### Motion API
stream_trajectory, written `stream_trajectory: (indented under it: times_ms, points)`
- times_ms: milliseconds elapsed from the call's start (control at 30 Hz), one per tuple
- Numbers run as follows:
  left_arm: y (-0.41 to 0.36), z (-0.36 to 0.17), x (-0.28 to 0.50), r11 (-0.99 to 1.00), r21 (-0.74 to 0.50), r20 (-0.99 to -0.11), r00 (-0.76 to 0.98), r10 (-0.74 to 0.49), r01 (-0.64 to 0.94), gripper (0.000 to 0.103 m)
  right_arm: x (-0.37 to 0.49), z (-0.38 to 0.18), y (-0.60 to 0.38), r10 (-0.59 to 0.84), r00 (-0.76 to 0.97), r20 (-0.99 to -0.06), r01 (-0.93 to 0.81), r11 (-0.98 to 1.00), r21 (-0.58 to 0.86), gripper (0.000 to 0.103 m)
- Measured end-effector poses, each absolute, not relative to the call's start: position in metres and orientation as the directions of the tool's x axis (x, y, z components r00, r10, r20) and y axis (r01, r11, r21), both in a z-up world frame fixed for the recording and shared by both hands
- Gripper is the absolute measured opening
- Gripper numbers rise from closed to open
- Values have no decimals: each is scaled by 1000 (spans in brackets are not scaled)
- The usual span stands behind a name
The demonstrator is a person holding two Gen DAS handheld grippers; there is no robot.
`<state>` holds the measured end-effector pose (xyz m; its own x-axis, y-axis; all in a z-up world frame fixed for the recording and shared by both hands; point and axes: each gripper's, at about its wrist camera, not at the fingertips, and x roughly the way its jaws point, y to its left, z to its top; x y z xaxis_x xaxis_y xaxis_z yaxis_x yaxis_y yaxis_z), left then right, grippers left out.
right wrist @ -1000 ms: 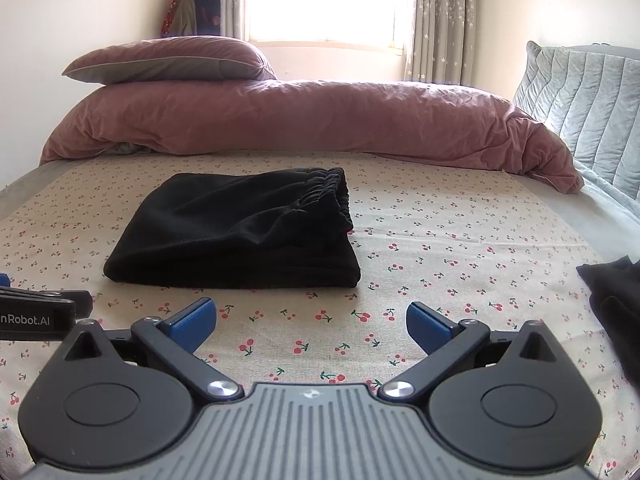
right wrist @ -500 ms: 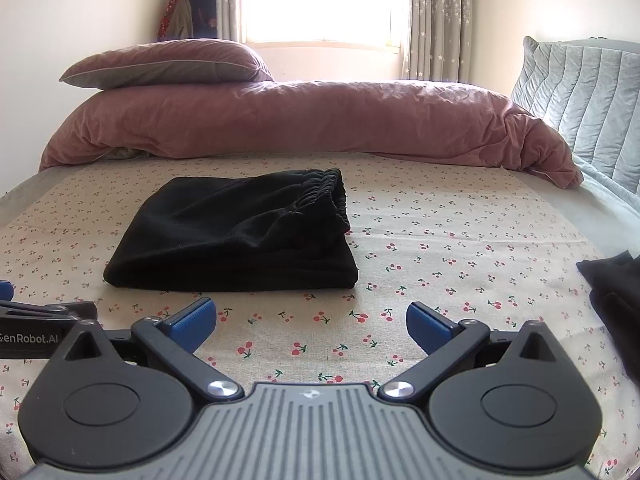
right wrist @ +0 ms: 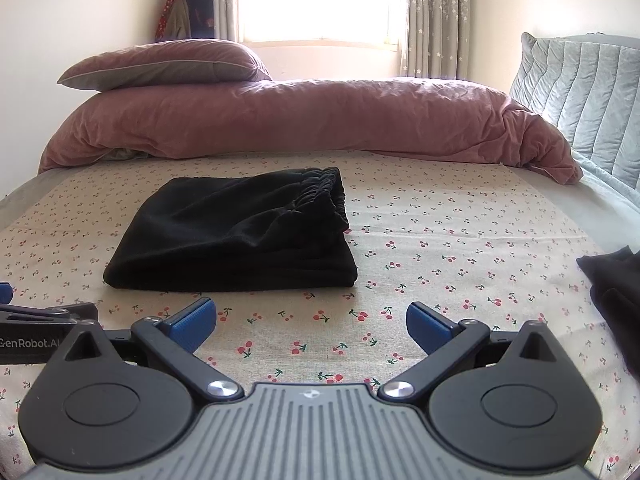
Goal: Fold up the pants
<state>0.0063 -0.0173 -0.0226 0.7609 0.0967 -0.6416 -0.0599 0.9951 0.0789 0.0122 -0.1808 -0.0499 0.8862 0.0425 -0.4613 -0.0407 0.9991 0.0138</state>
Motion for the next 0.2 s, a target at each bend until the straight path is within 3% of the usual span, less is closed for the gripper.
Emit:
stream_trajectory:
  times_ms: [200]
  points:
    - [-19, -23, 6, 996, 78, -644, 760, 89, -51, 103, 14, -52, -181, 45, 883, -468, -42, 999, 15, 96]
